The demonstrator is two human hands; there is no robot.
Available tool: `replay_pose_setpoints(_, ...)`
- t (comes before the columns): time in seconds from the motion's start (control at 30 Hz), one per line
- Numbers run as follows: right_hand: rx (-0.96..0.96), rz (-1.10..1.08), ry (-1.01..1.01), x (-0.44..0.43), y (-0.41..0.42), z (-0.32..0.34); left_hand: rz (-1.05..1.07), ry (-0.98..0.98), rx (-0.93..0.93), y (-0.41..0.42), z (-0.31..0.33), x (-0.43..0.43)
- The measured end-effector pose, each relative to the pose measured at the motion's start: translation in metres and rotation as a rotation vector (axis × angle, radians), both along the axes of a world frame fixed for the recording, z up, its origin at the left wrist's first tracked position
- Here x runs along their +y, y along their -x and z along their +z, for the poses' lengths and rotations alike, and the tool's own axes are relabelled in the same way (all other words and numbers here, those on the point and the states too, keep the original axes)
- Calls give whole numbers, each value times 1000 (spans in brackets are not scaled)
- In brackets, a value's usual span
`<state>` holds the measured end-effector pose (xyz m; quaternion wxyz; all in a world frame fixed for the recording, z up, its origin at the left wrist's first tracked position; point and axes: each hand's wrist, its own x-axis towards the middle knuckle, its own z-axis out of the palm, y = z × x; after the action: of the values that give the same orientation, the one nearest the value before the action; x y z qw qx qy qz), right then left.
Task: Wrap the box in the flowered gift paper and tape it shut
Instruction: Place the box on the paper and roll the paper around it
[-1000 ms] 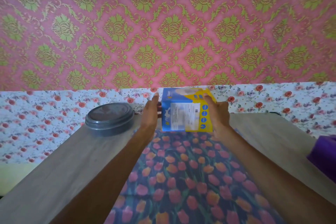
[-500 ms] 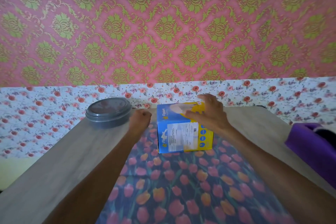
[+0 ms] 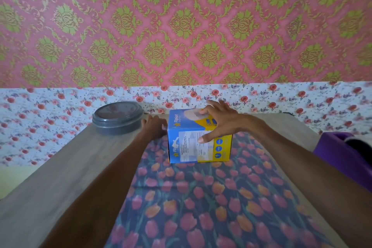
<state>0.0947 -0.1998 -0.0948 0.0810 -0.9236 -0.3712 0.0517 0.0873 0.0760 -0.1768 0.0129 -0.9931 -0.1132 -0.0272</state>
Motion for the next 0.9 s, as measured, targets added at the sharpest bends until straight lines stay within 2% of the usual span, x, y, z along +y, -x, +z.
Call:
replay_pose_setpoints(0.13,57,26,-107,2,7,-3,-11,105,-218,18,18,-10)
replay_pose_setpoints(0.23,29,42,-179,-4,19,-4,-10,374,-402,31,30,-9)
replay_pose_setpoints(0.3,41,69,-171,-9,29,-6,-22,528,-467,39,36,-4)
replay_pose_setpoints(0.4,28,96,-118,-13,49,-9,-72,590,-545,59,46,-9)
replay_pose_setpoints(0.5,-56,86,-107,-14,71,-12,-107,576,-632,83,56,-16)
replay_pose_setpoints(0.6,-84,42,-176,-12,82,-14,-163,479,-680,107,65,-23)
replay_pose_setpoints(0.73,-119,-6,-482,-5,77,2,-243,364,-727,135,75,-31)
replay_pose_setpoints(0.8,-204,-57,-436,-1,67,17,-279,314,-753,145,80,-36)
replay_pose_setpoints(0.9,-253,-126,-210,6,53,35,-315,252,-767,150,85,-39)
